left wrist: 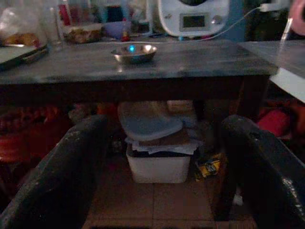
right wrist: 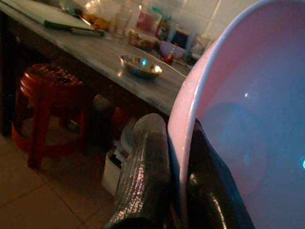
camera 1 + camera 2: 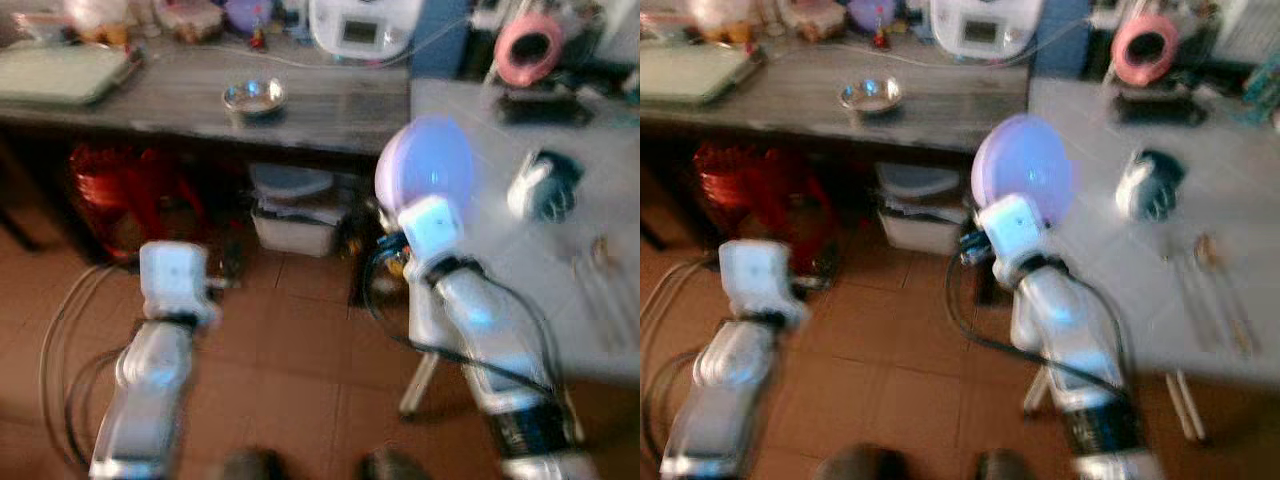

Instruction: Setting the table

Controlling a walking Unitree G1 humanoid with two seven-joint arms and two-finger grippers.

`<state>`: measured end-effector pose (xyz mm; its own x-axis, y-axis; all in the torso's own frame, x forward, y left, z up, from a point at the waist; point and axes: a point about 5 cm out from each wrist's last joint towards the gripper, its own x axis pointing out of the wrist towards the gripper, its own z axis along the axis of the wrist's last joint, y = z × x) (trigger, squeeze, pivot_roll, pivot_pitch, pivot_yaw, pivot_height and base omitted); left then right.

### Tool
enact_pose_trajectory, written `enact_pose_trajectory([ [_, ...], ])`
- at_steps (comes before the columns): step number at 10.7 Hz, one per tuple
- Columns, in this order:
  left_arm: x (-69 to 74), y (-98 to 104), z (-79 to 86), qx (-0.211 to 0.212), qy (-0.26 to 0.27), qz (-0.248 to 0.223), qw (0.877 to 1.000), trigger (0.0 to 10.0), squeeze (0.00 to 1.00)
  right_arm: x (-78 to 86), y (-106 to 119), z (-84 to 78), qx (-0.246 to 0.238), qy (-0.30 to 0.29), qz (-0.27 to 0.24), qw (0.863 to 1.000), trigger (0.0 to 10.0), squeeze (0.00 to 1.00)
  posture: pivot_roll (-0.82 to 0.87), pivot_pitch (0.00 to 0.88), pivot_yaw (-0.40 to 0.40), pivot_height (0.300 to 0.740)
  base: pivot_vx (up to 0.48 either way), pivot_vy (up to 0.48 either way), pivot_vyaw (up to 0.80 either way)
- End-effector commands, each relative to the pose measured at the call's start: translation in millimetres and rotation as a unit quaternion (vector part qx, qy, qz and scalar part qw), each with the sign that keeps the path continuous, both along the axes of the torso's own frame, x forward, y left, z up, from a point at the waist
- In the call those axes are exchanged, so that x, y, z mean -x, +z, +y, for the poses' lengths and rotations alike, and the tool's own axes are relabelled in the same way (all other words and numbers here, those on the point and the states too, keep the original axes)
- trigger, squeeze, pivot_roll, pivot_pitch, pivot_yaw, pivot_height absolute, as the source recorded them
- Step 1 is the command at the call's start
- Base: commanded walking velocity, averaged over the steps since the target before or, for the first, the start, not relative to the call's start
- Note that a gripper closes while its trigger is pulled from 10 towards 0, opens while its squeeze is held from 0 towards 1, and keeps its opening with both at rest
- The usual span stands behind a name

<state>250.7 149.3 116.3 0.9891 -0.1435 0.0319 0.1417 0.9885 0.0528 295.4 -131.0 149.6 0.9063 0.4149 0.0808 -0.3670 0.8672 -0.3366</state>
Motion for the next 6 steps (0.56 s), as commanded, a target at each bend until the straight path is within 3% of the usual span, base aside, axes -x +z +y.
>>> enact_pose_trajectory([
  [1, -0.4, -1.1, 10.2, -0.034, 0.023, -0.002, 0.999, 10.0, 0.0, 0.6, 10.4, 5.7, -0.018, 0.002, -0.02, 1.0, 10.0, 0.0, 0.01, 0.031, 0.018, 0.74, 0.0, 0.469, 0.0],
  [2, -1.3, 0.2, 11.3, -0.038, 0.026, -0.009, 0.999, 10.0, 0.0, 0.5, 9.4, 3.0, -0.024, -0.01, -0.018, 1.0, 10.0, 0.0, 0.0, 0.031, 0.021, 0.74, 0.0, 0.424, 0.0],
  [4, -3.1, 2.5, 13.0, -0.042, 0.035, -0.016, 0.998, 10.0, 0.0, 2.7, 7.4, -3.6, -0.027, -0.024, -0.015, 0.999, 10.0, 0.0, 0.0, 0.03, 0.027, 0.74, 0.317, 0.36, -0.51],
  [6, -2.9, 0.8, 13.0, -0.046, 0.043, -0.012, 0.998, 10.0, 0.0, 6.4, 7.0, -3.8, -0.045, -0.027, -0.013, 0.999, 10.0, 0.0, 0.0, 0.031, 0.028, 0.74, 0.349, 0.33, 0.0],
])
